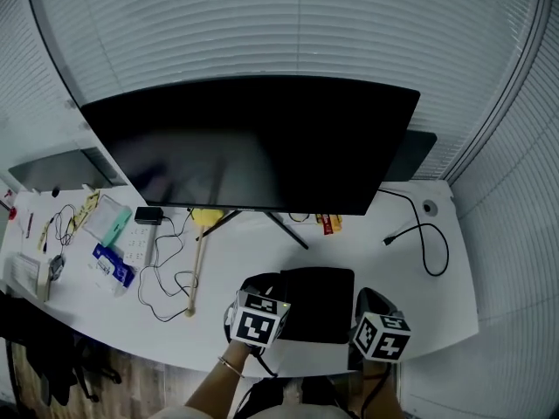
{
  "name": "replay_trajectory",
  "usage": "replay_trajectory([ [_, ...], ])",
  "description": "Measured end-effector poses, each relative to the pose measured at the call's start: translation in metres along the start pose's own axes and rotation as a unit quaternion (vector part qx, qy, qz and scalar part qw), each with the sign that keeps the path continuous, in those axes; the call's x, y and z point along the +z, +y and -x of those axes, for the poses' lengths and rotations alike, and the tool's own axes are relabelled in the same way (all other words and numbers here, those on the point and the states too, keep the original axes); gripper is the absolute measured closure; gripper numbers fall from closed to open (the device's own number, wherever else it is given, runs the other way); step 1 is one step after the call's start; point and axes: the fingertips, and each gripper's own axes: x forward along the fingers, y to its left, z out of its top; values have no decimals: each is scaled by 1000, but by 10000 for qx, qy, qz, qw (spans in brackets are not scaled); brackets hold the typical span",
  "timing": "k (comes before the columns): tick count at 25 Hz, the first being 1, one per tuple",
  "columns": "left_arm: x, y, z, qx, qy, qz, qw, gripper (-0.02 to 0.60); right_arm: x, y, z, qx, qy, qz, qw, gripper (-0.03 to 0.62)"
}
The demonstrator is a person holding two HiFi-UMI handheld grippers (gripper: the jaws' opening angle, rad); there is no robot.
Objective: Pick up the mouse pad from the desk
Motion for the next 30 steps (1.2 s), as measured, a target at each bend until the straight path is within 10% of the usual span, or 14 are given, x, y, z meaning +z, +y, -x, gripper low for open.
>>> replay_trajectory([
  [30, 129, -25, 124, 347, -1347, -1507, 9788, 541, 109, 65, 46, 988, -1217, 589, 9859, 560],
])
